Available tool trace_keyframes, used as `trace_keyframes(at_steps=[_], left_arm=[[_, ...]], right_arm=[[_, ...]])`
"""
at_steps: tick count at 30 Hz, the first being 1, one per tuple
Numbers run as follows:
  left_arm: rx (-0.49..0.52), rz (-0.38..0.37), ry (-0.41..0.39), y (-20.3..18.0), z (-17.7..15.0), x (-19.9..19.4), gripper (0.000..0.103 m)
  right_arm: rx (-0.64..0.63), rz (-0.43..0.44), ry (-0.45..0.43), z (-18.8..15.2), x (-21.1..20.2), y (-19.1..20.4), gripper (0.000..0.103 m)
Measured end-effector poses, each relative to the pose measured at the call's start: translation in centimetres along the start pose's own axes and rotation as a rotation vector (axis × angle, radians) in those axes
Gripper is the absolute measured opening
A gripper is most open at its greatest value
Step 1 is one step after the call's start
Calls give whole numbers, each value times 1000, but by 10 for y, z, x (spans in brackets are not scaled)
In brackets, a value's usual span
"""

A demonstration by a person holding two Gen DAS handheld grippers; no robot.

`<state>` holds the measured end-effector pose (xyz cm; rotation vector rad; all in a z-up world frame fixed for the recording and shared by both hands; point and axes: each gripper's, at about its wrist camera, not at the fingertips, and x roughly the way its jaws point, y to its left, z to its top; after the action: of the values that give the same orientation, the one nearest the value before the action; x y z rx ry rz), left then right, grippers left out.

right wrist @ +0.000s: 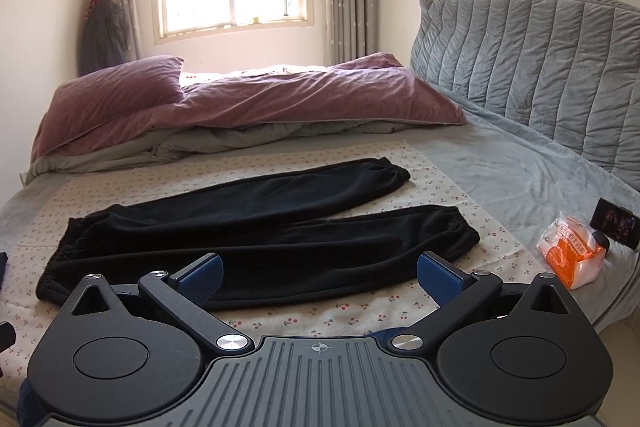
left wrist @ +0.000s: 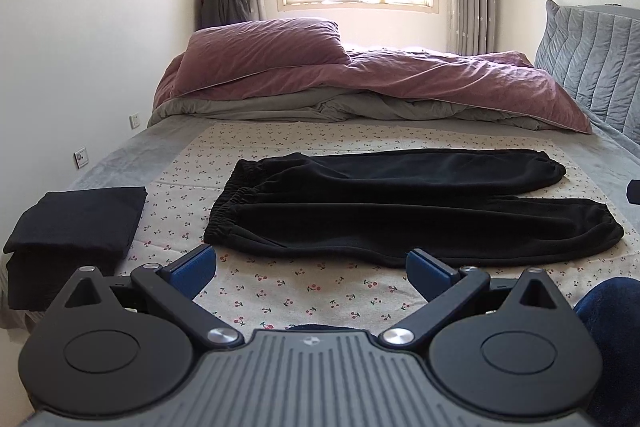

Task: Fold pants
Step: 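Move both grippers toward the black sweatpants' elastic waistband, then close the left gripper on the waistband while the right gripper grasps the other waistband edge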

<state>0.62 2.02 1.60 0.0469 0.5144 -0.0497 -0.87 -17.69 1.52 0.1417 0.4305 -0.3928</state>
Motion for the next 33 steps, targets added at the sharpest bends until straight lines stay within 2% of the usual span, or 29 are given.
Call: trace_keyframes(at_steps=[2, 5, 10, 13, 16, 18, 23, 26, 28, 31, 33], left_arm=[[-6, 16, -16, 2, 4, 1, 96], [0, 29, -17, 0, 6, 9, 96], [-16, 58, 23, -5, 16, 44, 96], [-27, 60, 20, -10, 27, 60, 96], [-5, 114, 17, -10, 36, 77, 96], [-30, 125, 24, -4, 42, 86, 96], [-75, 125, 98, 7, 45, 106, 96], [-119, 94, 159, 24, 53, 131, 96], [-188, 111, 196, 48, 57, 154, 96], [-218, 171, 269, 86, 55, 184, 96], [-239, 217, 297, 111, 48, 199, 96]], right_arm=[[33, 28, -13, 0, 0, 1, 103], [58, 44, 11, -2, 8, 3, 103], [-13, 41, 76, -5, 32, 1, 103], [-25, 13, 103, -4, 56, -12, 103], [-4, 0, 122, -2, 80, -31, 103], [36, -11, 146, 0, 97, -43, 103], [91, -22, 197, 5, 132, -58, 103], [93, 6, 204, 17, 151, -63, 103], [168, 26, 232, 27, 178, -80, 103], [345, -80, 339, 33, 233, -129, 103], [361, -144, 385, 25, 259, -154, 103]])
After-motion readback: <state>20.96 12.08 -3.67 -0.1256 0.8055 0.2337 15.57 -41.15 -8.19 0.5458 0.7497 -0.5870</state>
